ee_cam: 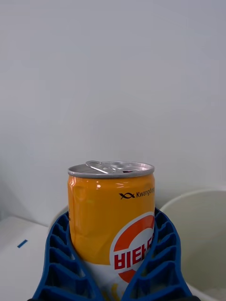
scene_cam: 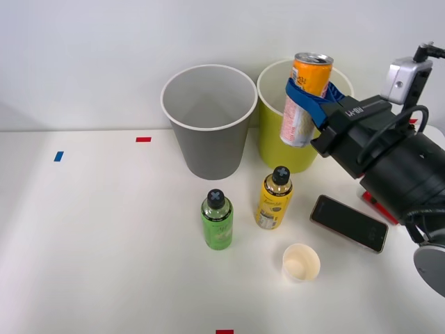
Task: Put cans in the gray bin, plastic bottles in the light green bin
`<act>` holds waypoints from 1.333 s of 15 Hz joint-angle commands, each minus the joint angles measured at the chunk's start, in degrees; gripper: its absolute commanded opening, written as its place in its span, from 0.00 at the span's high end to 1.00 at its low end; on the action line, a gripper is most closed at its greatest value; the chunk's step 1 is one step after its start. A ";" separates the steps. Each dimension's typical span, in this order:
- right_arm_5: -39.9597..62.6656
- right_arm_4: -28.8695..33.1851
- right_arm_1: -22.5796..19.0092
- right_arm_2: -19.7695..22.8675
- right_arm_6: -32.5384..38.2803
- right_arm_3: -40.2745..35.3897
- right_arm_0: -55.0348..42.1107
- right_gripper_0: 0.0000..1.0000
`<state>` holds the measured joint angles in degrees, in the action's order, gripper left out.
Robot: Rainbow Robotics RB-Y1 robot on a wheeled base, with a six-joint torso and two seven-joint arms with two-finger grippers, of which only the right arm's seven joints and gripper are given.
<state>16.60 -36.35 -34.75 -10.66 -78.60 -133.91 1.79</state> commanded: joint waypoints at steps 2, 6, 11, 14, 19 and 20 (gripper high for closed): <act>0.01 -1.00 3.46 -4.63 1.52 8.58 12.89 1.00; 0.01 -1.27 5.39 -8.85 2.75 20.35 25.81 1.00; -1.04 -1.79 6.19 -15.35 5.12 32.40 37.23 1.00; -1.84 -1.79 6.10 -18.25 6.09 39.51 42.07 1.00; -2.19 2.07 5.57 -21.51 7.32 41.89 42.95 1.00; -2.45 2.07 5.57 -21.51 7.58 41.89 43.03 1.00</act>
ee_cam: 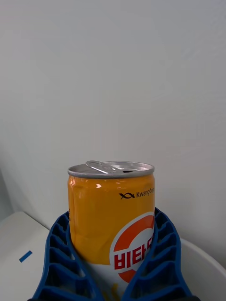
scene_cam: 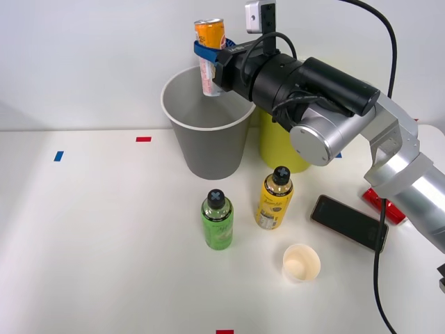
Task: Put cans in the gray bin, plastic bottles in the light green bin
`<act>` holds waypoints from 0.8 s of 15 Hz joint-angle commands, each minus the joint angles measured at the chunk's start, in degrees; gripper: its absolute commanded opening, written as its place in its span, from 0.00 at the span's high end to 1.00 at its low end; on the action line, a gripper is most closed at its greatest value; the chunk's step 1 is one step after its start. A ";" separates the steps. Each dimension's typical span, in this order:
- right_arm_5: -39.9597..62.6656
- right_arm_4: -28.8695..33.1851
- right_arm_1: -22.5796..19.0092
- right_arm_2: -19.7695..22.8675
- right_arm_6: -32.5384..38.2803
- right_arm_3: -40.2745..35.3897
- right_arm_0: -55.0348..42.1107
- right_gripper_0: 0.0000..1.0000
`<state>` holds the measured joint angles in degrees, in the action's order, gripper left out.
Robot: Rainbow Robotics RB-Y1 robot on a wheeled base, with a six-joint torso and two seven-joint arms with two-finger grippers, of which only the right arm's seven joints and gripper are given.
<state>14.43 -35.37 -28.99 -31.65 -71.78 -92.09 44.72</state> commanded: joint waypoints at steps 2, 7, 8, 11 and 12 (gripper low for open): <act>-0.81 3.11 -0.11 -0.61 1.29 0.07 0.02 0.33; -2.21 3.11 -0.11 -0.79 2.17 0.07 0.02 0.00; -3.18 3.72 -0.28 -0.87 2.17 -0.02 0.02 0.00; -3.71 5.31 -3.89 -1.14 2.26 -3.71 -0.69 0.00; -3.71 5.22 -5.82 -1.14 2.26 -6.34 -1.65 0.00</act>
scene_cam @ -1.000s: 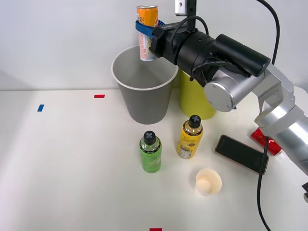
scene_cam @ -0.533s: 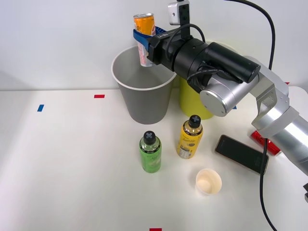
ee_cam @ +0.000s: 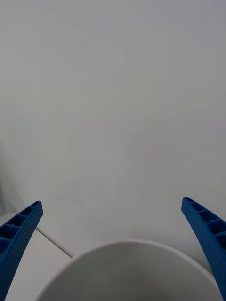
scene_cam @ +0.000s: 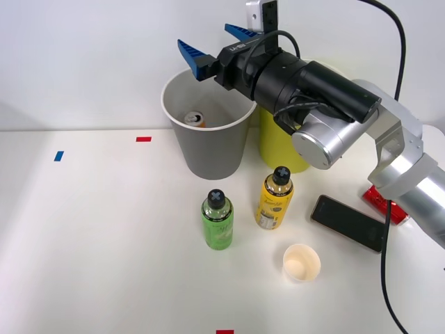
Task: Put cans in the gray bin, plastic bottles in the light green bin
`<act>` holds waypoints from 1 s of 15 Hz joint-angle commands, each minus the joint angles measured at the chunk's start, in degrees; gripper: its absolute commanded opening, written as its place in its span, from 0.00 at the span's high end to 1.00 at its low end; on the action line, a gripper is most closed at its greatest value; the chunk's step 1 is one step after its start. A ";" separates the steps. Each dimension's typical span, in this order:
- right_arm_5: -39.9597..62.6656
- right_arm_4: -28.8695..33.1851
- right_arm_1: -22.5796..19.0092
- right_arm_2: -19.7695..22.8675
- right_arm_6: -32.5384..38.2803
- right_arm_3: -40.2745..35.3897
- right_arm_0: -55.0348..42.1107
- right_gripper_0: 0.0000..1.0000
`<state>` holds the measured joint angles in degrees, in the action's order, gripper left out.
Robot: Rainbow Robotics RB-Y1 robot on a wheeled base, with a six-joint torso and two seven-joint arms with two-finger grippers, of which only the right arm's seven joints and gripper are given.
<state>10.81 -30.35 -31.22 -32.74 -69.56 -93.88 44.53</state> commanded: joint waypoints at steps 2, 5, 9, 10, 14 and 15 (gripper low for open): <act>-0.70 0.82 -9.65 0.66 0.48 -12.47 -5.33 0.00; -6.33 0.82 -15.27 1.54 1.09 -18.80 -12.98 0.00; -15.11 1.44 -17.29 3.38 0.74 -22.13 -24.05 0.00; -16.96 1.44 -18.00 5.40 0.65 -24.68 -29.15 0.00; -17.05 1.35 -21.07 14.72 0.65 -37.52 -48.48 0.00; -17.14 1.61 -20.90 17.62 0.48 -41.21 -55.43 0.00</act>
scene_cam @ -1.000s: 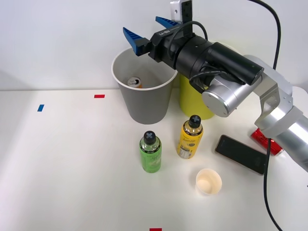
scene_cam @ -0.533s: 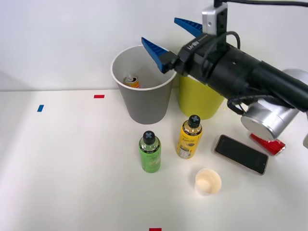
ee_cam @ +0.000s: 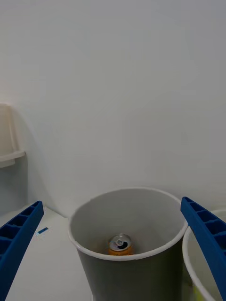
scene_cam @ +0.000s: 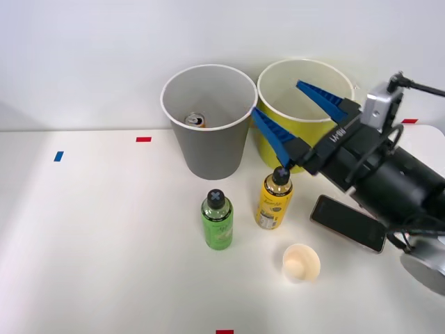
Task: Put cans in the gray bin, plastic bottles in the light green bin
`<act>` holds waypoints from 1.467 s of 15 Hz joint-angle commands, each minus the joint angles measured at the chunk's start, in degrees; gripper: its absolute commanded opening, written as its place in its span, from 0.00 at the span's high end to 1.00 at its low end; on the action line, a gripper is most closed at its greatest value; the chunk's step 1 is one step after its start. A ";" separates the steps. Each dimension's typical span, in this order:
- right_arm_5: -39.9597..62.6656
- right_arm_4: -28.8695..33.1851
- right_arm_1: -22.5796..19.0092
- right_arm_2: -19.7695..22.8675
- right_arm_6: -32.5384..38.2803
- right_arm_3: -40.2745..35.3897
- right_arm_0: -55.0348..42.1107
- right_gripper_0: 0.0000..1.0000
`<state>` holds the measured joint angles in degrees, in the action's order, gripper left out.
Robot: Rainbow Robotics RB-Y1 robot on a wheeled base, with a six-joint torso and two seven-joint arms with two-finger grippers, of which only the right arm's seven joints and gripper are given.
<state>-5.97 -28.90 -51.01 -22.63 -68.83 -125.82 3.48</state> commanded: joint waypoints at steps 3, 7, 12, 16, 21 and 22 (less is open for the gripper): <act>-5.72 1.48 3.28 11.11 -1.66 -12.26 -28.88 0.00; -8.27 2.54 14.44 12.25 -3.85 -12.17 -40.48 0.00; -13.28 2.71 23.67 12.43 -4.56 -3.91 -43.38 0.00; -14.07 4.91 30.26 12.43 -4.73 -1.36 -46.11 0.00; -13.02 9.30 34.04 11.81 -5.35 -1.36 -51.03 0.00; -12.32 10.27 34.92 11.81 -5.00 -1.36 -51.11 0.00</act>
<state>-18.98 -19.56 -16.85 -10.85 -74.09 -127.18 -47.41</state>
